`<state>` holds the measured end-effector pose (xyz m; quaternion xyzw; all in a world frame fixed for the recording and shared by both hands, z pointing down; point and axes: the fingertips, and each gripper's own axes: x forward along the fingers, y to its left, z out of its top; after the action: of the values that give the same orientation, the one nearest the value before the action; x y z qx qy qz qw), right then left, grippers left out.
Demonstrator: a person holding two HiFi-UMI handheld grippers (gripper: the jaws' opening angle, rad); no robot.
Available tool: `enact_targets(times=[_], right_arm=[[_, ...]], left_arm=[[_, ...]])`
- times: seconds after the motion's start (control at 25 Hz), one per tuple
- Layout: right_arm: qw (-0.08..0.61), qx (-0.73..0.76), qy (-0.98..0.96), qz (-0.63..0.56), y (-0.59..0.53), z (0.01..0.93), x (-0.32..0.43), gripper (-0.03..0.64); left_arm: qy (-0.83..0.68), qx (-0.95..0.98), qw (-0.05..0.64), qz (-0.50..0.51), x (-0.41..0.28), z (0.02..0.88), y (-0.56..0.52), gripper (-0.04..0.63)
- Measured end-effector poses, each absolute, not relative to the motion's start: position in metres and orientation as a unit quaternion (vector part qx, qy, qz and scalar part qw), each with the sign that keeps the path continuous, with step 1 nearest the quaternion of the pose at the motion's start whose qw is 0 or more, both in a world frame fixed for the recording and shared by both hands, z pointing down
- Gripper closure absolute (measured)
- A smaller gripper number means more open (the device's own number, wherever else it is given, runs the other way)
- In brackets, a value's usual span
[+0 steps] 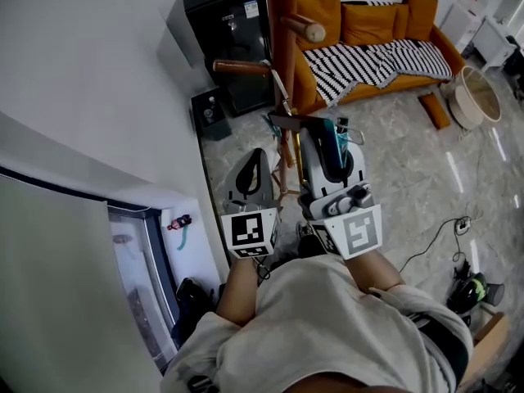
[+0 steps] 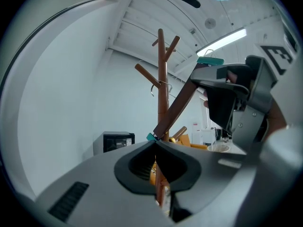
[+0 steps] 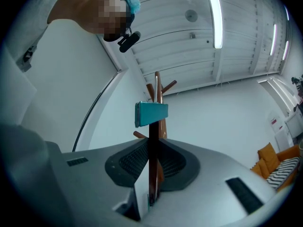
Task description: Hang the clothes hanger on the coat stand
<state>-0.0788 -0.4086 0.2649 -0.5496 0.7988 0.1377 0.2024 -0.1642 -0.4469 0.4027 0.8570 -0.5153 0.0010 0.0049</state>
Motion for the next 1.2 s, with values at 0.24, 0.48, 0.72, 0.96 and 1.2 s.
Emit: enact_targets(times=[0.24, 0.48, 0.72, 0.96, 1.2], right_arm=[[0.188, -0.549, 0.804, 0.130, -0.406, 0.274, -0.081, 0.565], [0.148, -0.555, 0.805, 0.145, -0.403, 0.295, -0.088, 0.565], [0.112, -0.560, 0.805, 0.161, -0.406, 0.301, -0.090, 0.558], [0.092, -0.565, 0.800, 0.180, -0.404, 0.299, -0.091, 0.554], [0.075, -0.566, 0.797, 0.197, -0.401, 0.300, -0.089, 0.554]], left_arm=[[-0.511, 0.860, 0.006, 0.003, -0.165, 0.404, -0.447, 0.586], [-0.504, 0.863, 0.026, 0.011, -0.167, 0.421, -0.440, 0.586], [-0.500, 0.866, 0.033, 0.005, -0.164, 0.422, -0.435, 0.586], [-0.504, 0.862, 0.045, -0.006, -0.170, 0.427, -0.424, 0.586], [-0.512, 0.858, 0.042, -0.007, -0.176, 0.428, -0.414, 0.586]])
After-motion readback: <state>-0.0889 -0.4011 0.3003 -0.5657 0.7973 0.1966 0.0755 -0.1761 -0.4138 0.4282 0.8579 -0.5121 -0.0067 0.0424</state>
